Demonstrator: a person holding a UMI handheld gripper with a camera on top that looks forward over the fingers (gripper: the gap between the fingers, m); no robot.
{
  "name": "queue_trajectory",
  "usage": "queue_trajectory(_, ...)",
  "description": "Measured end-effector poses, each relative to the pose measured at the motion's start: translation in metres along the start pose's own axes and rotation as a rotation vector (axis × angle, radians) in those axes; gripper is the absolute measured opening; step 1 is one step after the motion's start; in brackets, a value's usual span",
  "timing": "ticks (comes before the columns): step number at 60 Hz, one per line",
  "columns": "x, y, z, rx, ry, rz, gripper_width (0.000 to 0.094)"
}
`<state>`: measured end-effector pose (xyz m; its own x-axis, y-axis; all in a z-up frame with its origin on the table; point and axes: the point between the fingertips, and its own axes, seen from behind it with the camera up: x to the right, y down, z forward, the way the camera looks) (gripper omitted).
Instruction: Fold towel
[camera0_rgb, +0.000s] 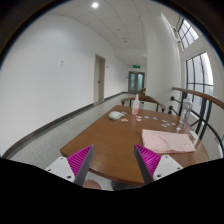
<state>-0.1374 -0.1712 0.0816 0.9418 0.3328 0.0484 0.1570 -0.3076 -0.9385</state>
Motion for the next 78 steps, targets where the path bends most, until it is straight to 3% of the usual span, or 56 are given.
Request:
queue_trajectory(8,0.03,-0.006,0.026,-0.021,0.047,-0.008,0.0833)
queue_trajectory(19,0.081,0.0,0.07,-0.138,0.067,0.03,0.0831)
queue_trajectory(27,0.13,0.002,0.095,-0.197,0.148,-0.056,0.0855)
queue_trajectory(39,0.151,0.025,0.139,-0.254,0.189,0.067,0.0805)
queue_trajectory(43,0.157,0.03,0.151,-0.272,0.204,0.071,0.0713)
queue_trajectory(44,0.158,0.032,0.155,-0.28,0.206,0.067,0.0732)
queue_trajectory(47,0.156,0.041,0.161,-0.315,0.198,0.051,0.0608)
queue_trajectory(53,0.139,0.042,0.17,-0.302,0.126,0.052,0.0052)
queue_trajectory(58,0.137,0.04,0.171,-0.287,0.135,-0.024,0.0002)
queue_trajectory(68,0.136,0.039,0.17,-0.287,0.129,0.02,0.0001)
queue_trajectory(78,0.167,-0.008,0.154,-0.189,0.139,0.135,0.0001)
